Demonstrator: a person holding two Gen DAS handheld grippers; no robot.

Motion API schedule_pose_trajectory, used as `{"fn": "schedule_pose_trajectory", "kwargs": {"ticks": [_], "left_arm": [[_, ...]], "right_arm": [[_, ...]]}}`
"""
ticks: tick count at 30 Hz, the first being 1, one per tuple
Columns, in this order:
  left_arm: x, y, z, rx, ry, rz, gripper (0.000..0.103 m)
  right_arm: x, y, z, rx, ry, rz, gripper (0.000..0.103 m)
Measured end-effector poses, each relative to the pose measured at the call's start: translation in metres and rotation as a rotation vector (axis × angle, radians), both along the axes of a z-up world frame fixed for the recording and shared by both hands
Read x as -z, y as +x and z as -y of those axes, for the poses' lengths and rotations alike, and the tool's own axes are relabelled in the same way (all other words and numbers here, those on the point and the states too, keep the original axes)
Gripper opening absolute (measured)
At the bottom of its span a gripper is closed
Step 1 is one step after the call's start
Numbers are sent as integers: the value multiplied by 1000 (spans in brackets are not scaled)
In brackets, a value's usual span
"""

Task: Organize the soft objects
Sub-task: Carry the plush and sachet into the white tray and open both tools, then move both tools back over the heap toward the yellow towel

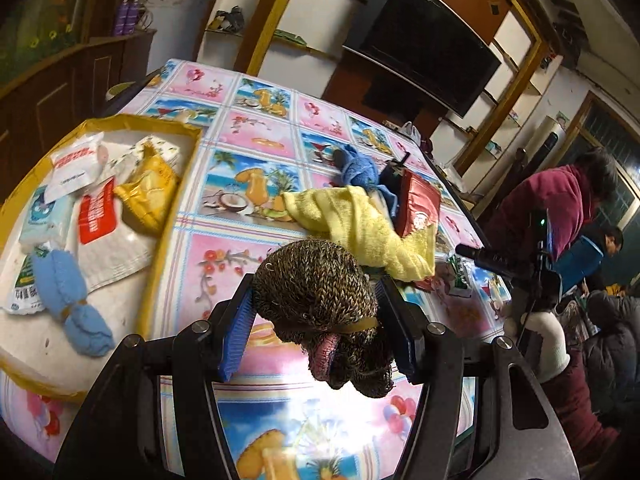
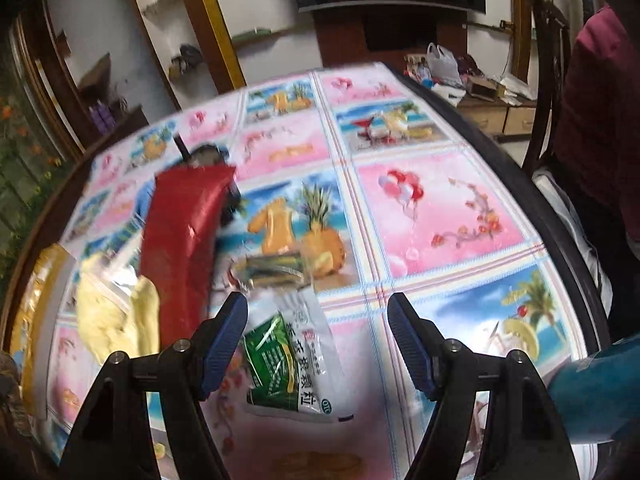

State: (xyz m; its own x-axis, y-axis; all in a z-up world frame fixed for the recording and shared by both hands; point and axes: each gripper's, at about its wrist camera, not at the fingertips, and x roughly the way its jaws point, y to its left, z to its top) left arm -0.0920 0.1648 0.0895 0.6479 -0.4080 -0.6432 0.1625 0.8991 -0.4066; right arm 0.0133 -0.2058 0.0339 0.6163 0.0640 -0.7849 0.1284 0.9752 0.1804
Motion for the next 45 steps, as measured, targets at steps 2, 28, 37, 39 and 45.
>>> {"fn": "schedule_pose_trajectory", "kwargs": {"ticks": [2, 28, 37, 39, 45], "left_arm": [[1, -3, -10, -22, -3, -4, 59], [-11, 73, -161, -294, 75, -95, 60], [2, 155, -183, -279, -1, -144, 60], [3, 165, -184, -273, -3, -141, 64], [4, 170, -189, -266, -11, -152, 65]], "right_arm": [[12, 5, -9, -25, -21, -54, 73], [-72, -21, -173, -470, 113, 96, 8], [-68, -4, -317, -750, 204, 35, 8], [-62, -6, -345, -803, 218, 18, 8], [-37, -15, -395, -916, 214, -39, 12]]}}
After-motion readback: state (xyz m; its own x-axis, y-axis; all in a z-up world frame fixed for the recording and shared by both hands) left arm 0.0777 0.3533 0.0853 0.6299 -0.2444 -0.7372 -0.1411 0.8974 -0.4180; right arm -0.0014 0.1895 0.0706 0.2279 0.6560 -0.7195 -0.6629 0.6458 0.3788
